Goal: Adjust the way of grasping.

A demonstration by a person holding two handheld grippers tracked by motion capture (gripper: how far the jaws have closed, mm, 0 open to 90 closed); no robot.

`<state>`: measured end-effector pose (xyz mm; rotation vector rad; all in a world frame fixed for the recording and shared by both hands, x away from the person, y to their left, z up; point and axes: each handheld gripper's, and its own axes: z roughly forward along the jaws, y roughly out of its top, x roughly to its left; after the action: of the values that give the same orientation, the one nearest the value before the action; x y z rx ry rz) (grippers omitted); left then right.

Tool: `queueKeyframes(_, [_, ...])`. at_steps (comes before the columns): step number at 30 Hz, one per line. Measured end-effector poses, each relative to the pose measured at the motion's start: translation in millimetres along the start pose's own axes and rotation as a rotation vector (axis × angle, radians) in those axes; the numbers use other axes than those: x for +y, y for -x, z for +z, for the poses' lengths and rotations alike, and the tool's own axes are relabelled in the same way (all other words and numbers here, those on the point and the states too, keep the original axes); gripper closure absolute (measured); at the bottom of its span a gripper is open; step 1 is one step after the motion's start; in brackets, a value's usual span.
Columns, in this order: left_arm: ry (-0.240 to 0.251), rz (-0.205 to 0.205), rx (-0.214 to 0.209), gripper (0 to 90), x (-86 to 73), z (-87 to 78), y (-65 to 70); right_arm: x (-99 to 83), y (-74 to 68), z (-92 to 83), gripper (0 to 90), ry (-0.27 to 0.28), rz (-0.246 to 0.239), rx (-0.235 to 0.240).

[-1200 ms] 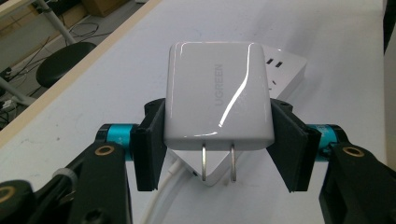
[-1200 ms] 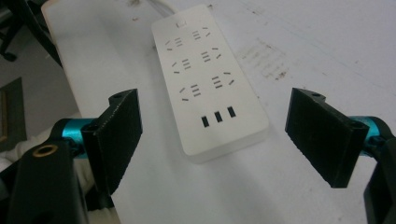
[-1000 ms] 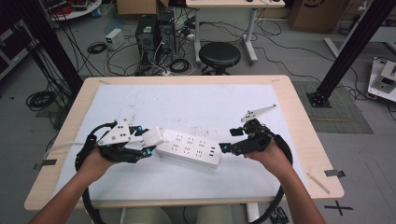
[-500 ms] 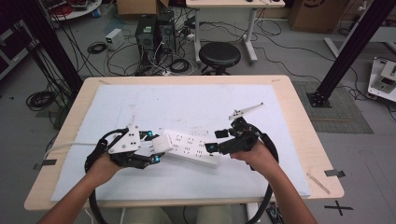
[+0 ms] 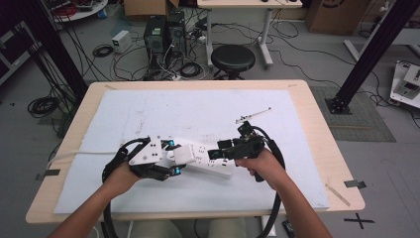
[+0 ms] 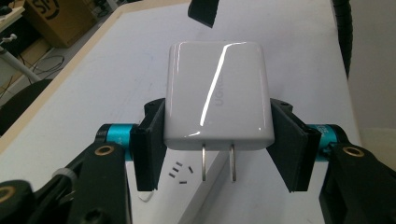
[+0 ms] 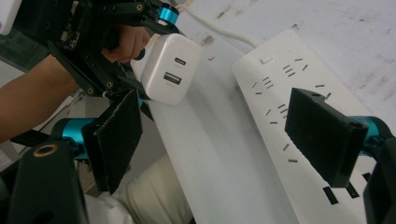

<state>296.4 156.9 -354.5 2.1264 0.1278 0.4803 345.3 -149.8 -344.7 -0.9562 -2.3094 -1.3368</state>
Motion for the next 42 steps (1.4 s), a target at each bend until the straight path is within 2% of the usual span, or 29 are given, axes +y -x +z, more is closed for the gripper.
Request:
queueKeyframes(1, [-0.004,0.013,-0.001,42.6,1.1,1.5,-0.1,0.6,0.3,1.3,19.4,0.001,0.003,0.005])
queueKeyframes(4, [0.000,0.015,-0.002,42.6,2.2,3.1,0.0,1.9,0.9,3.3,19.4,-0.005,0.013,0.015])
queueKeyframes(5, [0.002,0.030,-0.004,42.6,4.5,6.3,1.1,1.9,0.9,3.3,19.5,-0.005,0.013,0.015])
queueKeyframes(6, [0.007,0.038,-0.008,42.5,6.0,9.0,1.7,3.2,0.8,5.5,19.5,-0.009,0.040,0.029])
queueKeyframes(8, [0.014,0.042,-0.012,42.6,7.4,12.3,1.9,4.7,0.8,9.0,19.5,-0.008,0.052,0.051])
queueKeyframes(13, [0.024,0.038,-0.015,42.5,9.6,16.3,1.9,5.6,1.4,15.0,19.6,-0.016,0.086,0.079])
queueKeyframes(14, [0.026,0.041,-0.017,42.5,10.3,17.7,2.1,5.5,2.9,17.4,19.8,-0.019,0.109,0.083])
queueKeyframes(20, [0.019,0.036,-0.027,42.5,9.4,21.7,2.0,4.8,6.4,24.8,20.3,-0.020,0.145,0.118])
queueKeyframes(22, [0.020,0.037,-0.029,42.5,9.4,23.4,1.9,5.0,6.8,27.4,25.1,-0.023,0.143,0.127])
queueKeyframes(28, [0.025,0.037,-0.037,42.5,10.7,26.7,2.8,5.0,9.0,34.0,27.3,-0.037,0.184,0.157])
queueKeyframes(30, [0.025,0.038,-0.039,42.5,11.0,27.5,2.9,4.9,9.5,35.6,27.7,-0.039,0.183,0.169])
queueKeyframes(33, [0.026,0.038,-0.048,42.5,11.5,30.1,3.6,4.3,10.2,39.2,33.7,-0.058,0.191,0.171])
queueKeyframes(35, [0.026,0.038,-0.048,42.5,11.5,30.1,3.6,4.4,10.3,39.3,33.7,-0.060,0.193,0.177])
queueKeyframes(36, [0.026,0.038,-0.047,42.5,11.7,30.4,3.5,4.5,10.2,40.3,37.6,-0.055,0.205,0.185])
queueKeyframes(42, [0.026,0.040,-0.049,42.5,12.2,30.1,3.8,0.6,12.9,43.9,48.4,-0.070,0.228,0.206])
